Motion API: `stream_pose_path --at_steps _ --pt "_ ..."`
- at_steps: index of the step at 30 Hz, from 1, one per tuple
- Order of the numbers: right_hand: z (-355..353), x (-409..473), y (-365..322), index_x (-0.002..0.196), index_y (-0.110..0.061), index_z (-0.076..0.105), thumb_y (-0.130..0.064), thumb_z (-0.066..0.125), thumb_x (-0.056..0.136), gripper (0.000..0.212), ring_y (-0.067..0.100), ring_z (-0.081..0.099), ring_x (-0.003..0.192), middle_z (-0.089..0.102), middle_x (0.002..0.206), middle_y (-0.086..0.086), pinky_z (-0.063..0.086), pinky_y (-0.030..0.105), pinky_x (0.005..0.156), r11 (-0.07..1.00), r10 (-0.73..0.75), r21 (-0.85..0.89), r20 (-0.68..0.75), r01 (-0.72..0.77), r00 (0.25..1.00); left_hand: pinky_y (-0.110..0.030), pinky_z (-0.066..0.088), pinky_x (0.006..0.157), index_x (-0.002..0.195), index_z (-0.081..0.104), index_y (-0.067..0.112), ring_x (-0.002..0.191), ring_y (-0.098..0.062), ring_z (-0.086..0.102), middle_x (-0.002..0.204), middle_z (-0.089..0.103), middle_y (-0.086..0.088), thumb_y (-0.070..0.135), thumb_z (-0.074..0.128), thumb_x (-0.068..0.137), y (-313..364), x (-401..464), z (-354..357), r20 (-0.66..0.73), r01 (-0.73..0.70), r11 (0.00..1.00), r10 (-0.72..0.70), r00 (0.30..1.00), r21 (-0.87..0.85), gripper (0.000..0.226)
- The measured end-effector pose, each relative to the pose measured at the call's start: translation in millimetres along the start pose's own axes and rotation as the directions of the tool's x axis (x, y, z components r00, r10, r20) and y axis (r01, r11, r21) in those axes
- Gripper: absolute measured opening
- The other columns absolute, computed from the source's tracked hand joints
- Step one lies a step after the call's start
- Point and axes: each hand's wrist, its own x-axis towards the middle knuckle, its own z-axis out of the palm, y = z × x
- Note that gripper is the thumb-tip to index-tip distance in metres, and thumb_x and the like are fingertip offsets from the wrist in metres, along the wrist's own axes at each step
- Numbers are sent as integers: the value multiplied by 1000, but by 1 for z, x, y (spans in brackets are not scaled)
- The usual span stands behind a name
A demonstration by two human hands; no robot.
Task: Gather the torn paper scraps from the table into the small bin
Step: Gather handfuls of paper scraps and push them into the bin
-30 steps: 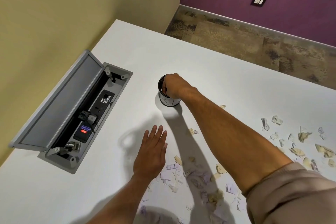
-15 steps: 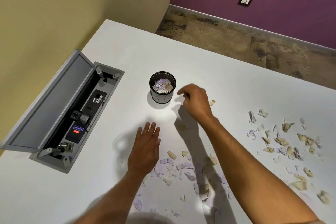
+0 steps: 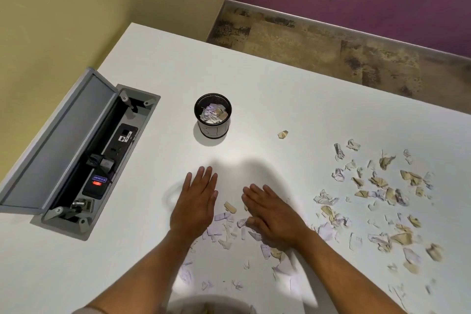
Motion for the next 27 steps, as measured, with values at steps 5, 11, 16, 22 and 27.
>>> stream_pose_path --at_steps 5,11,16,22,27 --pt "-27 -15 15 132 -15 59 -37 41 99 44 17 44 136 55 140 2 39 39 110 990 94 121 -219 -69 971 -45 13 122 149 38 14 151 -19 14 160 25 -1 35 26 104 9 0 3 26 -20 1000 20 999 -1 51" --pt "-60 24 71 146 -14 39 -38 45 100 53 16 25 146 32 157 3 24 36 119 867 496 234 -315 -440 809 -38 5 123 147 39 19 151 -11 12 158 26 8 35 28 105 36 7 13 39 -103 990 107 994 -95 47" --pt "-70 54 104 154 -17 17 -52 35 99 68 21 3 150 7 163 5 9 41 122 844 535 166 -204 -510 820 -40 6 123 150 32 18 151 -11 7 159 21 7 37 22 106 33 8 15 87 -117 993 118 989 -18 49" --pt "-62 57 88 144 -10 34 -49 32 100 59 25 24 143 31 155 4 22 52 113 949 287 -110 -89 -296 954 -38 2 122 150 30 18 151 -9 2 159 18 8 39 18 105 33 9 14 120 -102 995 99 988 21 51" --pt "-31 1 57 154 -15 17 -39 26 104 56 19 0 150 10 163 3 -2 40 121 972 233 -34 -15 -233 972 -44 11 122 148 37 16 151 -15 12 159 25 5 34 25 105 36 8 10 88 -131 991 133 987 -29 48"
